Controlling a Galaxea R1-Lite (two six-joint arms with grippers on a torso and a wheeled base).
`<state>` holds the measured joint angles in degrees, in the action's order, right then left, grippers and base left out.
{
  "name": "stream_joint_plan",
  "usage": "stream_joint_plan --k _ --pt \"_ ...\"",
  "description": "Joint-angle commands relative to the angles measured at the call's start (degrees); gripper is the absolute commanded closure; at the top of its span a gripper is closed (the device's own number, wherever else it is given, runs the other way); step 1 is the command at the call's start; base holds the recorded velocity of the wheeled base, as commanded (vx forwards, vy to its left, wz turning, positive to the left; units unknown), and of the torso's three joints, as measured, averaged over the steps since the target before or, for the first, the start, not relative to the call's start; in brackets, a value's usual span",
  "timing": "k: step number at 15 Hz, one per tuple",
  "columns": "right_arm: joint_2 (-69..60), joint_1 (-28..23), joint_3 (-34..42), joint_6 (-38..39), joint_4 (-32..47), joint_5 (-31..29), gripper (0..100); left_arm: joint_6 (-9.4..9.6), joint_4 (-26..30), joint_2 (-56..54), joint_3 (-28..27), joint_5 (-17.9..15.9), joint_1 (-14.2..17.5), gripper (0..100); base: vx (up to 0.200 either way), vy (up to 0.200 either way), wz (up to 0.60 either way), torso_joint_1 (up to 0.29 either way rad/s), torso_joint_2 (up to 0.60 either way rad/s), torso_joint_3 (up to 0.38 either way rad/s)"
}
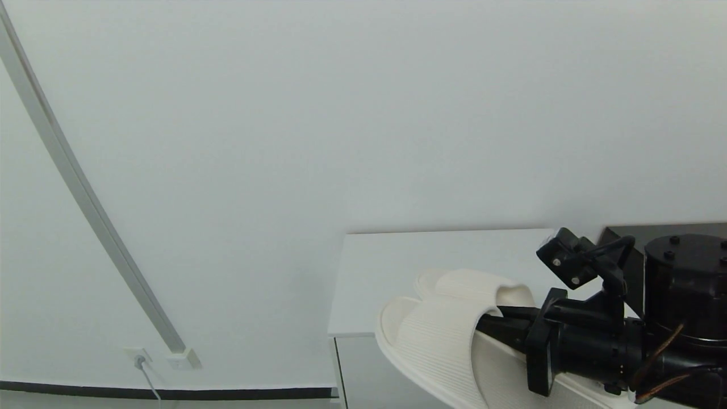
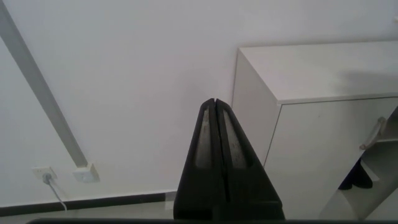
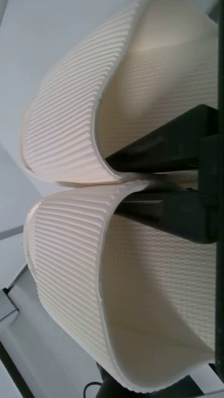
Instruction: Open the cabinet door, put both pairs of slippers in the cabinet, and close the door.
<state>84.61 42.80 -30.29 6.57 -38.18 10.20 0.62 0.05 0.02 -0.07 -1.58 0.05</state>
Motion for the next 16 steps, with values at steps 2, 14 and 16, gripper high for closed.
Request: stream_joint_plan --k 2,14,16 --pt "0.3 0.1 0.0 0.0 -0.1 0.1 100 -0.01 0.0 0.0 0.0 0.0 0.0 100 -0.2 0.0 0.0 -0.01 -0.01 0.007" --pt "1.7 0.5 0.5 0.1 -0.2 0.1 100 -0.18 0.0 0.0 0.0 0.0 0.0 100 -0.033 0.0 0.0 0.0 0.0 0.0" --pt "2.2 0.6 0.5 0.0 -0.3 0.1 100 -0.18 0.0 0.1 0.0 0.0 0.0 100 0.0 0.0 0.0 0.0 0.0 0.0"
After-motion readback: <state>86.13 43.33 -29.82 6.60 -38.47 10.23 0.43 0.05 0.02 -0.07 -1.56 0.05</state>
